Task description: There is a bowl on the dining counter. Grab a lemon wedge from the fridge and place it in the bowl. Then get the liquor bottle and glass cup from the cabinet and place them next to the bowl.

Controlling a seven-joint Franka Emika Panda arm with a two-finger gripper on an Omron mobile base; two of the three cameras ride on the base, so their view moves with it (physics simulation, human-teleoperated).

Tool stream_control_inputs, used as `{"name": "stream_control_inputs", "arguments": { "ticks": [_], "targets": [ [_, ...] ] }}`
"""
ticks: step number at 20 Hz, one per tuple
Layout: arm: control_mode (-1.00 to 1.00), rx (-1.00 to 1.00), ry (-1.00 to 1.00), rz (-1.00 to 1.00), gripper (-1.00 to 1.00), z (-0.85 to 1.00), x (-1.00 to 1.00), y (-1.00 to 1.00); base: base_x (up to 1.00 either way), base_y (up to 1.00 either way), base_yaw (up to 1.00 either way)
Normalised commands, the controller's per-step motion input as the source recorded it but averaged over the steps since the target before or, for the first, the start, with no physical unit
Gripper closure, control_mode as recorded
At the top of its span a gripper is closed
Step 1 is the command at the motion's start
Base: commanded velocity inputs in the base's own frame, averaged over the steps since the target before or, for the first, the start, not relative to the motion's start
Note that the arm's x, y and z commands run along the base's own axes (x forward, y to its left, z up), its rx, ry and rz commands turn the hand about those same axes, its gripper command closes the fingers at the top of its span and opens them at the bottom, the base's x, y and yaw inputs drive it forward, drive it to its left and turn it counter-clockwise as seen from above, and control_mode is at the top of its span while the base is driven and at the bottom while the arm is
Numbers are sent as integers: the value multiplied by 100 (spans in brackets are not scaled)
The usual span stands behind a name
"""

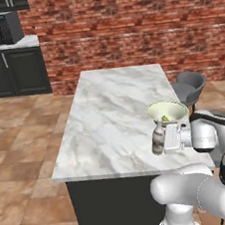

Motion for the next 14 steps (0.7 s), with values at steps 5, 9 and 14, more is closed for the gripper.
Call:
{"name": "stream_control_inputs", "arguments": {
  "ticks": [5, 9, 14],
  "targets": [
    [-100, 0, -9, 1, 100, 0, 15, 0, 0, 0, 0],
    [-100, 0, -2, 0, 100, 0, 27, 0, 0, 0, 0],
    [-100, 0, 1, 0, 100, -3, 38, 0, 0, 0, 0]
  ]
}}
